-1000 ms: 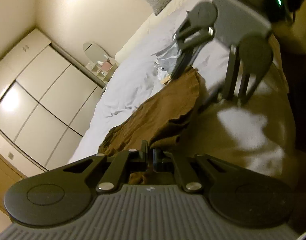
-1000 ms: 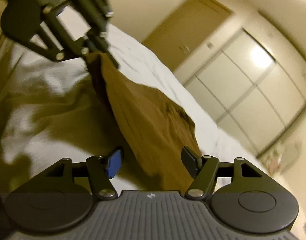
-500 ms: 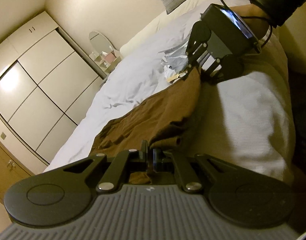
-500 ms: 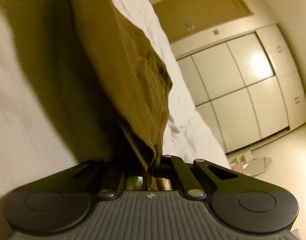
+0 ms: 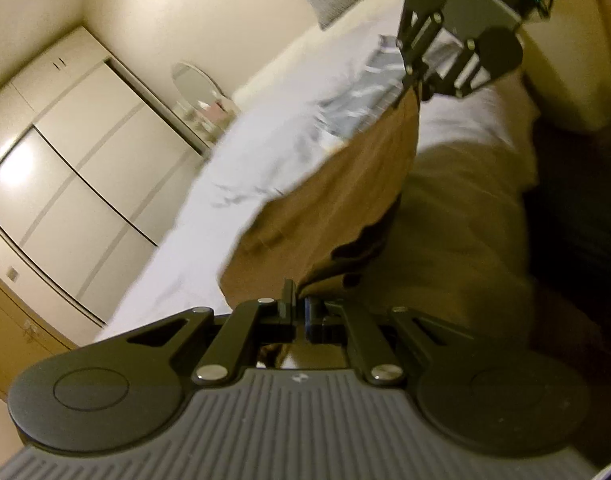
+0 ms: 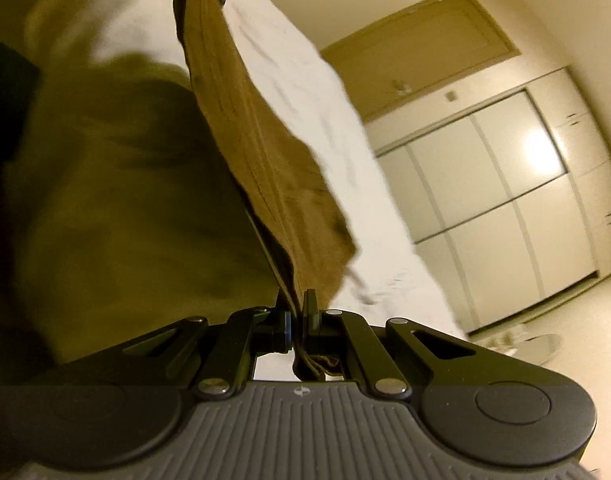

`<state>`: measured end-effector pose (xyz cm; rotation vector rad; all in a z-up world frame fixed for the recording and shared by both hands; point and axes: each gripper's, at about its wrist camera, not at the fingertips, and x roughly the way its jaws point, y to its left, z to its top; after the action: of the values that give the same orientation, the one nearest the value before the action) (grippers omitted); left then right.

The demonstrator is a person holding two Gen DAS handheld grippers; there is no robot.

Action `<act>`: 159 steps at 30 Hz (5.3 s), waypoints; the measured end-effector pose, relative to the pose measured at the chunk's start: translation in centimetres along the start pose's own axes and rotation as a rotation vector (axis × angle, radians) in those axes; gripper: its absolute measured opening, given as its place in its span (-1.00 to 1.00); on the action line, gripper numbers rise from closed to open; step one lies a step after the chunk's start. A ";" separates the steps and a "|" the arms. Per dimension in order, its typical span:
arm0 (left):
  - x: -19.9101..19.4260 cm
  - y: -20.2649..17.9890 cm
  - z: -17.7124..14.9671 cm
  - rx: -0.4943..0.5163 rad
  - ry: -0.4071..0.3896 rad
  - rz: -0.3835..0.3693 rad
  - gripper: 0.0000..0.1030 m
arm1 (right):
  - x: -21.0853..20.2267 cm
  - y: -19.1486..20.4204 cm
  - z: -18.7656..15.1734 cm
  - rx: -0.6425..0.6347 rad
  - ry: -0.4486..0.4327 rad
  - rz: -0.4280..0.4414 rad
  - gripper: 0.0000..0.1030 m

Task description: Fold clothes

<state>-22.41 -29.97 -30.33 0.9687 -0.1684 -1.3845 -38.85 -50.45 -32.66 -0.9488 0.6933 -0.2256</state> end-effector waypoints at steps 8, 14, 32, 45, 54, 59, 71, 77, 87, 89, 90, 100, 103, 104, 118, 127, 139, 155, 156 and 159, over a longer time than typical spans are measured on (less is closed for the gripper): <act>-1.3 -3.4 -2.8 -0.108 0.046 -0.033 -0.95 | -0.5 3.6 -0.5 0.034 0.050 0.111 -1.00; -0.6 -4.2 -3.0 -0.076 0.057 -0.038 -0.95 | 0.6 2.9 -0.6 0.034 0.051 0.109 -1.00; -0.2 -5.2 -5.8 -0.059 0.160 -0.051 -0.86 | -0.2 5.2 -2.2 0.034 0.076 0.176 -1.00; 0.1 -11.4 -7.5 0.422 0.086 0.138 0.26 | -0.6 4.4 -2.5 0.102 0.072 0.188 -1.00; 2.1 -13.8 -9.9 0.733 -0.027 0.288 0.40 | -0.4 4.3 -2.4 0.103 0.076 0.185 -1.00; 1.5 -12.4 -8.3 0.650 -0.088 0.246 -0.47 | -0.4 4.3 -2.2 0.105 0.075 0.183 -1.00; -0.4 2.3 -2.1 -0.183 -0.041 -0.054 -0.92 | -1.8 -1.2 -0.9 0.206 0.005 0.156 -1.00; 7.3 12.0 -1.3 -0.464 0.043 -0.186 -0.92 | 4.1 -9.1 0.3 0.269 -0.039 0.125 -1.00; 20.4 17.9 -9.9 -1.015 0.192 -0.414 -0.91 | 21.5 -15.5 -4.0 0.783 0.092 0.484 -0.94; 20.6 18.1 -10.8 -1.088 0.173 -0.433 -0.90 | 22.7 -16.2 -5.3 0.906 0.096 0.555 -0.94; 20.7 18.2 -11.2 -1.126 0.165 -0.440 -0.90 | 22.8 -16.5 -6.2 0.960 0.091 0.579 -0.93; 20.2 18.4 -13.0 -1.380 0.148 -0.405 -0.91 | 23.0 -18.7 -12.9 1.674 -0.028 0.716 -0.19; 20.2 18.4 -13.1 -1.392 0.146 -0.401 -0.91 | 22.0 -18.8 -14.3 1.749 -0.075 0.694 -0.10; 20.4 18.4 -13.1 -1.396 0.145 -0.400 -0.91 | 21.5 -18.8 -14.8 1.750 -0.076 0.673 -0.05; 18.3 17.9 -11.2 -1.268 0.064 -0.302 -0.97 | 21.4 -15.3 -13.7 1.707 -0.084 0.601 -0.81; 13.4 18.4 -8.6 -1.143 -0.094 -0.236 -0.97 | 15.4 -17.5 -9.7 1.401 -0.191 0.421 -0.92; 24.0 24.7 -11.5 -1.301 0.061 -0.188 -0.97 | 26.1 -23.9 -5.8 1.299 -0.175 0.382 -0.93; 16.9 20.2 -8.4 -0.921 0.125 0.034 -0.36 | 17.8 -19.5 -6.2 0.957 -0.157 0.197 -0.17; 15.4 19.0 -7.2 -0.821 0.103 0.049 -0.14 | 16.3 -18.1 -5.3 0.843 -0.179 0.191 0.01; 12.4 13.1 -3.8 -0.476 0.028 0.037 0.14 | 12.7 -12.6 -2.8 0.462 -0.214 0.153 0.06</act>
<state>-7.31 -40.46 -29.39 0.5830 0.1596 -1.2959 -29.46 -65.54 -29.17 -0.4667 0.4833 -0.1376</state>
